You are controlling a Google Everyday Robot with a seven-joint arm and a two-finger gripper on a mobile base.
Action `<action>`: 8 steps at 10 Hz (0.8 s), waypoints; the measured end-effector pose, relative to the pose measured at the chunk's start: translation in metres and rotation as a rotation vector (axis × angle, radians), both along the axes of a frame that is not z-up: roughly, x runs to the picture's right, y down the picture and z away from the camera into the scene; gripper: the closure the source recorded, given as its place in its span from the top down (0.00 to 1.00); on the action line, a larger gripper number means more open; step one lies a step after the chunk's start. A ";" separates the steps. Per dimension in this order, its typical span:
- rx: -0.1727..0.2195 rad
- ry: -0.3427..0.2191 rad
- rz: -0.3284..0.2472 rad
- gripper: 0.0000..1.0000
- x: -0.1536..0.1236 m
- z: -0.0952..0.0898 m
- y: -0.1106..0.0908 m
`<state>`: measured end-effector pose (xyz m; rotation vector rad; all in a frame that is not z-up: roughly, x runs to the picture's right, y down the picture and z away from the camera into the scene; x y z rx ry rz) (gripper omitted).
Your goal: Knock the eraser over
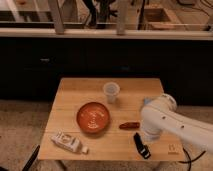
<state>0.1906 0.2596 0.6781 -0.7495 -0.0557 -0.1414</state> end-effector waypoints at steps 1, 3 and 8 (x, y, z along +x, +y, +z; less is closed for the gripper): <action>-0.001 0.000 -0.001 0.02 -0.001 -0.001 0.001; -0.005 0.000 -0.009 0.02 -0.002 -0.002 0.002; -0.011 -0.004 -0.027 0.02 -0.012 -0.006 0.006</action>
